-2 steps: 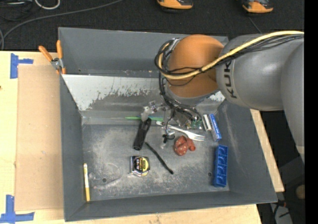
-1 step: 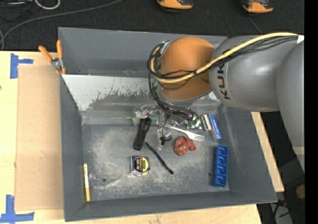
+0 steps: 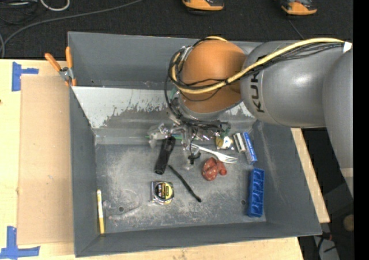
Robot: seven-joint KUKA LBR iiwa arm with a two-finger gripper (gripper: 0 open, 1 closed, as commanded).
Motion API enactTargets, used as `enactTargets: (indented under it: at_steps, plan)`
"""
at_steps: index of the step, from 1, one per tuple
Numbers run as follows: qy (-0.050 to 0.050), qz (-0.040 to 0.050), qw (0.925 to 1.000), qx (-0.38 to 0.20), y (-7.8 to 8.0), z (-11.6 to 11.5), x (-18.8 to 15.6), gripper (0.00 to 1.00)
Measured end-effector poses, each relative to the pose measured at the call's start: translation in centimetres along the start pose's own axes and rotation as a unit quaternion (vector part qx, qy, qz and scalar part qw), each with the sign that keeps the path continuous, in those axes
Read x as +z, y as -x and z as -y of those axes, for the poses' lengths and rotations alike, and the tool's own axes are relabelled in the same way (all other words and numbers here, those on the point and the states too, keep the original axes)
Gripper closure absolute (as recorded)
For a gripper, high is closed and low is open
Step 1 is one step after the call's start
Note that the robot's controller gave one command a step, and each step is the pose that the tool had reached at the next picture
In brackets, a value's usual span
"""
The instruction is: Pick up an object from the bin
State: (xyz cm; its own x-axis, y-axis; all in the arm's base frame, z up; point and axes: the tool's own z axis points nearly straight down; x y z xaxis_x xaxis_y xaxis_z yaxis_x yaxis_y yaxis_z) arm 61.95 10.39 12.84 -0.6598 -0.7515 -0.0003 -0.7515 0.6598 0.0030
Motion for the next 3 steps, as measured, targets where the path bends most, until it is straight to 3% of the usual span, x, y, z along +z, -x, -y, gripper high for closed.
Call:
enactTargets:
  at_steps: [1,2,3]
  plan:
    - [0.0,0.0026,0.9996,-0.026,-0.32,0.38,6.02,0.0]
    - [-0.004,0.0063,0.9852,-0.171,-0.42,0.71,5.67,1.0]
    - [-0.003,0.0065,0.9853,-0.171,-0.43,0.72,5.67,1.0]
